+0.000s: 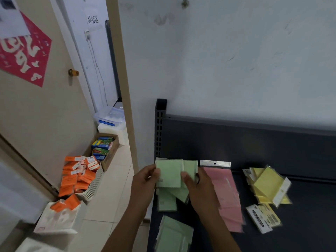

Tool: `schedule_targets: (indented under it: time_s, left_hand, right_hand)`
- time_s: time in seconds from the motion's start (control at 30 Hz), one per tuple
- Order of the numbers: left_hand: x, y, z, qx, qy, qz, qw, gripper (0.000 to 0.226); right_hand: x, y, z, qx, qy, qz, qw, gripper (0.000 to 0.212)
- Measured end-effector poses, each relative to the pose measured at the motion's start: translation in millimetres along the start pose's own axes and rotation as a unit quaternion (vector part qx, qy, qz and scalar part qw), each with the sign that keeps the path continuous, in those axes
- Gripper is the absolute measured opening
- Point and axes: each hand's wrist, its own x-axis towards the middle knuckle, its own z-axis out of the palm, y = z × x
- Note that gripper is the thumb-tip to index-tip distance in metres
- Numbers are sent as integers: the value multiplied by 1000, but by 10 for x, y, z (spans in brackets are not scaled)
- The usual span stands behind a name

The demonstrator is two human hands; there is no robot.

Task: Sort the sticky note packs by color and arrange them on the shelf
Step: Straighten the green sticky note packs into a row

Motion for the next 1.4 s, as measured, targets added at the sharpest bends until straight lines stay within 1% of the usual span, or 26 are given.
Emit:
schedule_targets:
  time_s: [0.07,0.13,0.2,0.27,0.37,0.57,0.67,0.73,0.83,0.9,0.97,1.07,1.13,1.23,1.3,1.4]
  left_hand:
    - [-1,26,29,4,-8,-3,1000,16]
    - [-26,69,60,15,-24,7,1000,15]
    - [-49,106,94,22,-32,13,999,16]
    - [-56,115,119,12,-38,9,999,18]
    - [-64,116,151,13,-37,12,999,30]
    - [-55,115,155,44,-13,24,999,34]
    - [-30,116,72,6,-10,1,1000,33]
    - [-12,109,-23,-26,-2,-12,1000,33]
    - [30,39,-208,-44,28,-29,998,38]
    - [40,-21,-306,-49,36,-43,997,39]
    - [19,-61,-363,-67,38,-54,996,39]
    - [-31,-83,-390,-105,41,-70,991,41]
    - [-54,-83,-417,-126,45,-83,987,43]
    - [-62,-105,-543,-152,76,-98,981,47]
    - [-67,-136,-667,-176,99,-105,974,49]
    - [-76,-166,-811,-200,111,-111,967,53]
  right_hand:
    - [27,5,41,62,-13,49,997,16]
    - [62,24,68,129,-14,116,985,22]
    - [92,51,69,150,-13,145,978,25]
    - [95,64,55,163,-21,140,977,25]
    - [89,83,34,184,-27,130,974,21]
    - [88,122,41,182,-22,106,977,24]
    - [69,97,22,189,-25,104,976,27]
    - [63,69,-10,193,1,102,976,30]
    - [129,0,-96,189,90,97,973,37]
    - [223,-62,-139,193,114,96,970,29]
    - [335,-119,-116,191,100,103,971,20]
    - [497,-112,22,148,60,108,981,10]
    - [571,-42,119,111,49,101,987,9]
    - [632,91,204,0,46,81,996,10]
    - [634,148,258,-92,37,53,994,20]
    - [623,245,345,-227,32,10,973,45]
